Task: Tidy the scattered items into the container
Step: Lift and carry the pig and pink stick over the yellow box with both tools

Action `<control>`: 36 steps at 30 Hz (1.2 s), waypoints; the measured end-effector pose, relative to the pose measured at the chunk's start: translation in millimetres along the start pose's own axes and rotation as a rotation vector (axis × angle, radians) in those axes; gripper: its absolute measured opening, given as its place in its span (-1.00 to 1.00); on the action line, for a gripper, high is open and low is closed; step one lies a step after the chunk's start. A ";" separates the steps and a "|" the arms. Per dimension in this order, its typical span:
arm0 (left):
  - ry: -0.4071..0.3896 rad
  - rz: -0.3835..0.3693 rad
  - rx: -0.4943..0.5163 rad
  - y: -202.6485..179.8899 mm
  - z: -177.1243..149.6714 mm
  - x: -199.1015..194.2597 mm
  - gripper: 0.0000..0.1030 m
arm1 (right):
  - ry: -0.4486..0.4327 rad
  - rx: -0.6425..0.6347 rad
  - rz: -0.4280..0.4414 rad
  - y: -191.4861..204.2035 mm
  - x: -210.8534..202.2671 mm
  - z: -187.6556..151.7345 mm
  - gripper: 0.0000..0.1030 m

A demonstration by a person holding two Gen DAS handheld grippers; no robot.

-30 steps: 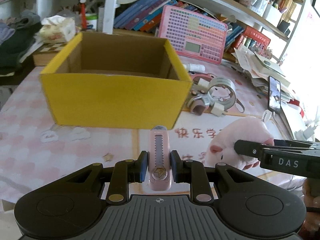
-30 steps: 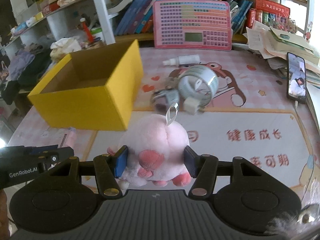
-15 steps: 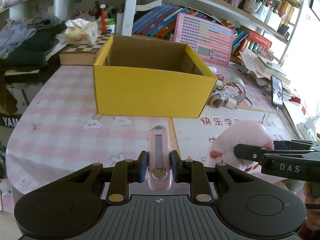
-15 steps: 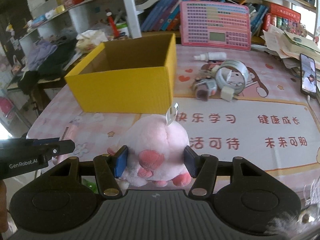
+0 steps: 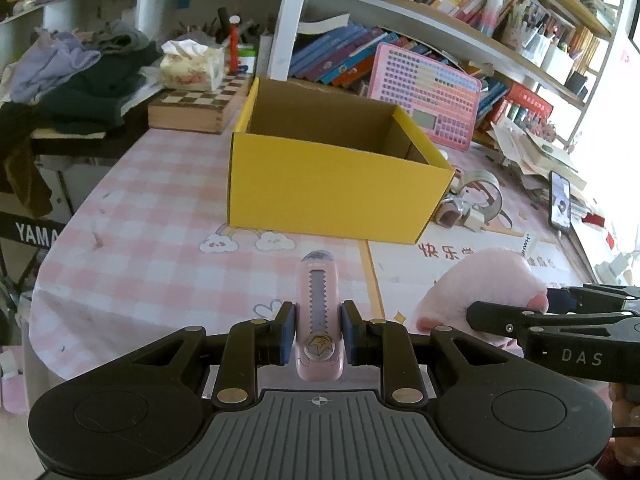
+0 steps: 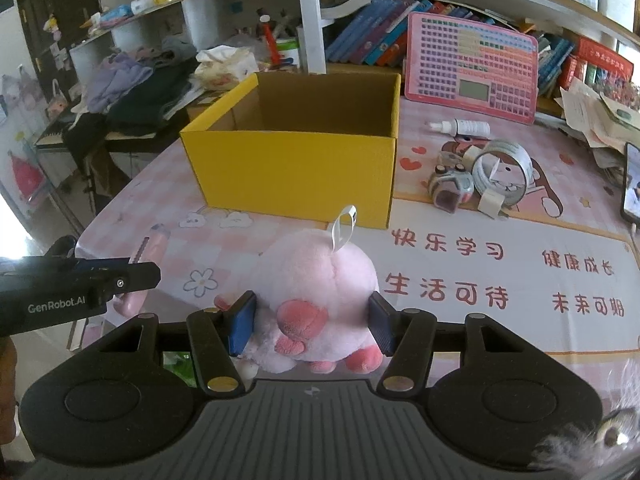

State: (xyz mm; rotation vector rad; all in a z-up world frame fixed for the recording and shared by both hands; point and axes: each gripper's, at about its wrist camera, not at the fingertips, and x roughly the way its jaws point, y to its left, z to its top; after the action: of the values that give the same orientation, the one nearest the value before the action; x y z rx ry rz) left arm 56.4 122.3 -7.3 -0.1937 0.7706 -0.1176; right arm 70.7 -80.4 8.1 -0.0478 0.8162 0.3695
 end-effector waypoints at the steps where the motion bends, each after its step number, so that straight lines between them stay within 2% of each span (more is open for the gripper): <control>1: -0.003 -0.001 0.002 0.7 0.1 -0.8 -0.56 | 0.000 -0.001 -0.001 0.7 0.2 0.2 0.08; 13: -0.034 -0.002 -0.004 11.9 8.1 -5.5 -0.56 | -0.015 -0.039 0.001 15.1 2.4 7.9 0.08; 24: -0.057 -0.009 -0.006 5.8 23.1 5.1 -0.56 | -0.053 -0.091 0.015 16.3 9.5 25.7 0.08; 30: -0.105 0.018 0.007 -0.2 39.5 10.6 -0.56 | -0.119 -0.119 0.037 8.8 15.9 44.8 0.08; 36: -0.175 0.044 0.037 -7.1 72.2 17.3 -0.56 | -0.240 -0.175 0.063 1.4 17.6 79.9 0.08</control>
State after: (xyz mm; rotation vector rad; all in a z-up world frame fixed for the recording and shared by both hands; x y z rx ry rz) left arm 119.2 121.8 33.1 -0.1499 0.5973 -0.0723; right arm 137.3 -59.1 50.5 -0.1389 0.5473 0.4953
